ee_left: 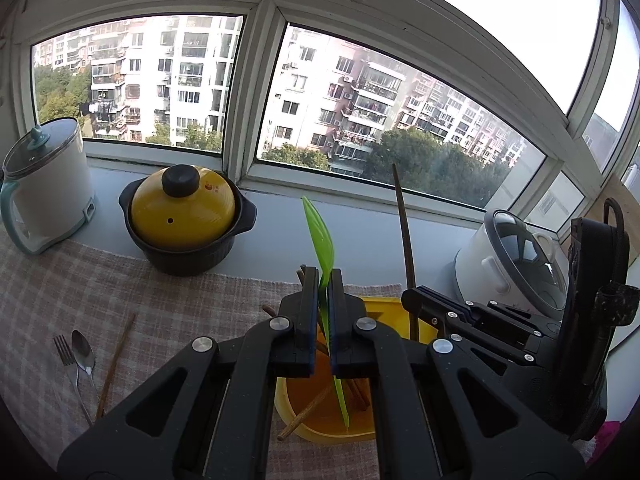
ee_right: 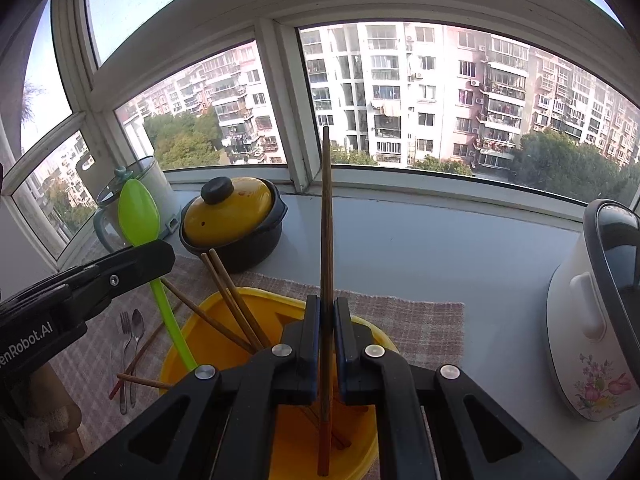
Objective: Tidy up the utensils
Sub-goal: 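Lower the green spoon and chopstick into the yellow container and open both tools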
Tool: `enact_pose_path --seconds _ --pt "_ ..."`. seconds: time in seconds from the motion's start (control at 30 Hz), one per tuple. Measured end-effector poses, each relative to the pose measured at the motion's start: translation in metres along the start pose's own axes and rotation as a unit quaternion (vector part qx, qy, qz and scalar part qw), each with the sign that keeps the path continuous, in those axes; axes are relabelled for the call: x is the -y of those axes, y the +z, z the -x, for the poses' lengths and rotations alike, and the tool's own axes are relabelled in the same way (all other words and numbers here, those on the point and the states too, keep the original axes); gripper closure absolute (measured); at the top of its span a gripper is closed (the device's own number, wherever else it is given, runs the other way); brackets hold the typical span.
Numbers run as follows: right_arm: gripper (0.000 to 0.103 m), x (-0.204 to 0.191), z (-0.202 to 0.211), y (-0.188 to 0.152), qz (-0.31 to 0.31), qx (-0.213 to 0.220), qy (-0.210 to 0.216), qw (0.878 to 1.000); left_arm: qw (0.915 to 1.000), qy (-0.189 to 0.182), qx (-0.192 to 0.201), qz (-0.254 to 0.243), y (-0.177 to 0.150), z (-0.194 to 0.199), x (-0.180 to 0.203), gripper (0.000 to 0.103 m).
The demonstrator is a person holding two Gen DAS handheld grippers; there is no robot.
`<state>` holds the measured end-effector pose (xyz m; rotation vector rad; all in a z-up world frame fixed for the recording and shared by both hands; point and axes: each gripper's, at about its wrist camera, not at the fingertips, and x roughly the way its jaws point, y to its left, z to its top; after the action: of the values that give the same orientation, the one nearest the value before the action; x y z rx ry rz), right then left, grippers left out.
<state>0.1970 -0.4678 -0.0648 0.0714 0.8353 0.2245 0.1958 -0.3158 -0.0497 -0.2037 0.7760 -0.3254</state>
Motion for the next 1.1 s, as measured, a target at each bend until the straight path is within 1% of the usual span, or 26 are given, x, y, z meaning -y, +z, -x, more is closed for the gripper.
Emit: enact_pose_path --seconds 0.13,0.17,0.23,0.37,0.53,0.57,0.63,0.67,0.7,0.77,0.8,0.87,0.9,1.03,1.07,1.1 --pt "0.097 0.002 0.000 0.002 -0.006 -0.001 0.002 1.000 1.0000 -0.003 -0.001 0.005 -0.001 0.001 -0.001 0.101" --pt "0.090 0.003 0.001 0.002 -0.009 0.000 0.003 1.000 1.0000 -0.003 -0.001 0.004 -0.001 0.002 -0.001 0.101" --pt "0.080 0.005 0.002 0.002 -0.015 0.002 0.006 1.000 1.0000 0.001 -0.002 -0.001 -0.002 0.004 -0.001 0.101" --pt "0.078 0.006 0.006 0.000 -0.014 0.005 0.000 1.000 1.0000 -0.001 -0.002 0.000 -0.003 0.006 -0.004 0.096" --pt "0.074 0.007 0.010 -0.003 -0.015 0.008 -0.007 1.000 1.0000 -0.002 -0.002 0.001 -0.004 0.008 -0.005 0.096" --pt "0.072 0.007 0.011 -0.004 -0.015 0.009 -0.009 1.000 1.0000 -0.002 -0.003 0.001 -0.004 0.008 -0.005 0.095" --pt "0.063 0.007 0.013 -0.004 -0.016 0.012 -0.015 1.000 1.0000 -0.002 -0.003 0.000 -0.004 0.010 -0.005 0.095" --pt "0.056 0.007 0.016 -0.005 -0.016 0.016 -0.019 1.000 1.0000 -0.003 -0.002 0.000 -0.005 0.011 -0.006 0.091" --pt "0.054 0.006 0.017 -0.005 -0.015 0.019 -0.022 0.999 1.0000 -0.003 -0.001 0.000 -0.005 0.013 -0.007 0.086" --pt "0.052 0.005 0.020 -0.005 -0.012 0.022 -0.025 0.999 1.0000 -0.003 0.003 0.000 -0.007 0.018 -0.008 0.083" --pt "0.051 0.004 0.021 -0.005 -0.012 0.023 -0.026 0.999 1.0000 -0.003 0.004 0.000 -0.007 0.020 -0.009 0.083" --pt "0.043 0.002 0.025 -0.005 -0.011 0.027 -0.030 0.999 1.0000 -0.005 0.005 0.001 -0.008 0.024 -0.012 0.083" --pt "0.041 0.001 0.027 -0.006 -0.011 0.029 -0.031 0.999 1.0000 -0.005 0.005 0.000 -0.008 0.026 -0.013 0.083" --pt "0.037 -0.002 0.032 -0.007 -0.011 0.034 -0.035 0.999 0.9999 -0.003 0.009 -0.002 -0.010 0.034 -0.017 0.083" --pt "0.035 -0.004 0.033 -0.007 -0.012 0.036 -0.037 0.999 0.9999 -0.003 0.010 -0.002 -0.010 0.037 -0.018 0.081" --pt "0.033 -0.005 0.034 -0.007 -0.011 0.037 -0.039 0.998 0.9999 -0.003 0.011 -0.001 -0.010 0.039 -0.020 0.074"
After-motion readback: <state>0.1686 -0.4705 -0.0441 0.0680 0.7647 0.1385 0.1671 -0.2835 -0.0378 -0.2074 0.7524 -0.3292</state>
